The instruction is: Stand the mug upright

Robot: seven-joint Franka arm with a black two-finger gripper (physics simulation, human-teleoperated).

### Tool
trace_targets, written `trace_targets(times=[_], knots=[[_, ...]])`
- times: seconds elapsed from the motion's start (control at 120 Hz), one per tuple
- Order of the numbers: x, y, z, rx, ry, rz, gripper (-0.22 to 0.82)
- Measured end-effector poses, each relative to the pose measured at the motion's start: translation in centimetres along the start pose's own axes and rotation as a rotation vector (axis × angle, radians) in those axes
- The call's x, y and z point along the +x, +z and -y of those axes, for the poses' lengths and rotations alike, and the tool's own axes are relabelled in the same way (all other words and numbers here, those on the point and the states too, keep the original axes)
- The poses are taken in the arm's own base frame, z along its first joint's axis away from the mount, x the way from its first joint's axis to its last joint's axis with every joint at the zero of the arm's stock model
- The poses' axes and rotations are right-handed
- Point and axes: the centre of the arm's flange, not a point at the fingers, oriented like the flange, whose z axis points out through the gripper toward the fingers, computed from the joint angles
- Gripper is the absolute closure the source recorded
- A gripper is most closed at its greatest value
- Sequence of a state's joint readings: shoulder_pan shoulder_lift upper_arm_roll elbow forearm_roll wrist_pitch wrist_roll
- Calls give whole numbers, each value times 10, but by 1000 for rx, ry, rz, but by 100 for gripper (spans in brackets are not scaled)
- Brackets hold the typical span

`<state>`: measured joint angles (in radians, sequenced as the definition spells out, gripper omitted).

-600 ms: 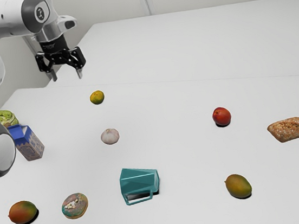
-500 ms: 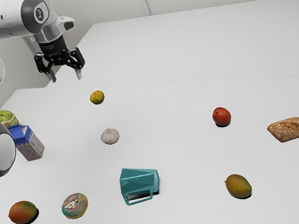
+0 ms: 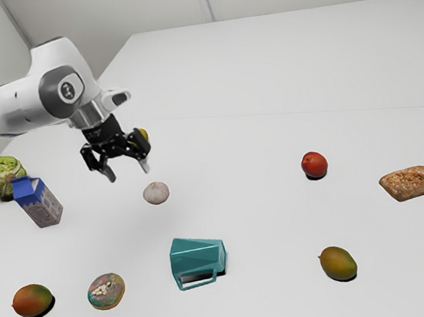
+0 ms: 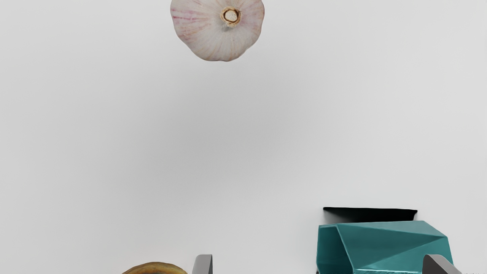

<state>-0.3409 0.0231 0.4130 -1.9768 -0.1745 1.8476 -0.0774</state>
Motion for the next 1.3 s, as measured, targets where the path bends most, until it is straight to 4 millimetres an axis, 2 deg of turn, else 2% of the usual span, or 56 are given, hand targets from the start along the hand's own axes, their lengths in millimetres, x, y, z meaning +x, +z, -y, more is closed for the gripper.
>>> trace_targets(times=[0.15, 0.358, 0.558, 0.767, 0.942, 1.3], knots=[[-28, 38, -8, -64, -1, -15, 0], [-64, 74, -7, -167, -17, -28, 0], [-80, 118, -3, -250, -41, -12, 0], [-84, 155, -4, -340, -76, -23, 0], [-84, 162, -2, -442, -91, -76, 0], [-100, 185, 3, -623, -75, -126, 0]])
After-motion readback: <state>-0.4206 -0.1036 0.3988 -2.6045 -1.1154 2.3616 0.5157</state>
